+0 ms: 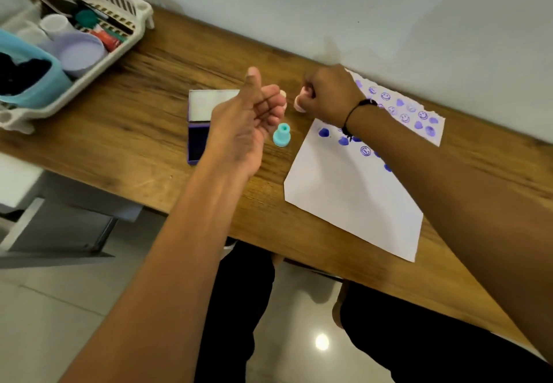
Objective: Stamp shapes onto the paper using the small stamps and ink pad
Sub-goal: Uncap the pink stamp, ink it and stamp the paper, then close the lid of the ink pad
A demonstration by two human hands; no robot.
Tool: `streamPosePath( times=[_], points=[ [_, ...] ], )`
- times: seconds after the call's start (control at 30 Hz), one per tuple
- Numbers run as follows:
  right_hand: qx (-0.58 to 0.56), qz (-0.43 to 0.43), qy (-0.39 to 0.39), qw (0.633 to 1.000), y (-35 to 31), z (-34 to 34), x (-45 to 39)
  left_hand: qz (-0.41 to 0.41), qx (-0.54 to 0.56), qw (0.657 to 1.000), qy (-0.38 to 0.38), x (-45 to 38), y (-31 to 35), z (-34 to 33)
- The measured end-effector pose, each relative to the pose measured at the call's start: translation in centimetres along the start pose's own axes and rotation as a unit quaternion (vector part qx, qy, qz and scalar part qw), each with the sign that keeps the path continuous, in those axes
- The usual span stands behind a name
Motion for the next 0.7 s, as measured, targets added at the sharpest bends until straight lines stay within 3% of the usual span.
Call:
streamPosePath(
  times=[0.37, 0.43, 0.57, 0.7],
  points=[
    [0.003, -0.04, -0.06, 0.997, -0.4, -1.6, 0.5, -0.001, 0.025, 1.0, 0.013, -0.7, 0.4, 0.9],
    [-0.017, -0.044, -0.042, 0.998, -0.3, 0.0, 0.7, -0.004, 0.013, 1.0, 0.012, -0.7, 0.6, 1.3],
    [-0.087, -0.035, 0.056, 0.994, -2.3, 4.7, 0.8, -0.013, -0.058, 0.997, 0.049, -1.3, 1.8, 3.9],
    [-0.158, -0.012, -0.008, 0.987, -7.0, 4.0, 1.0, -0.051, -0.2, 0.972, 0.114, -3.0, 4.7, 8.1]
  ],
)
Point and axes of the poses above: each hand's wrist, its own x-axis away from the middle knuckle, its own z-axis out of the back of the hand, y = z × x, the point moved 8 cm from there along -x, towards the middle knuckle, and after that the axes turned 6 degrees about -z, right-handed, at the moved point
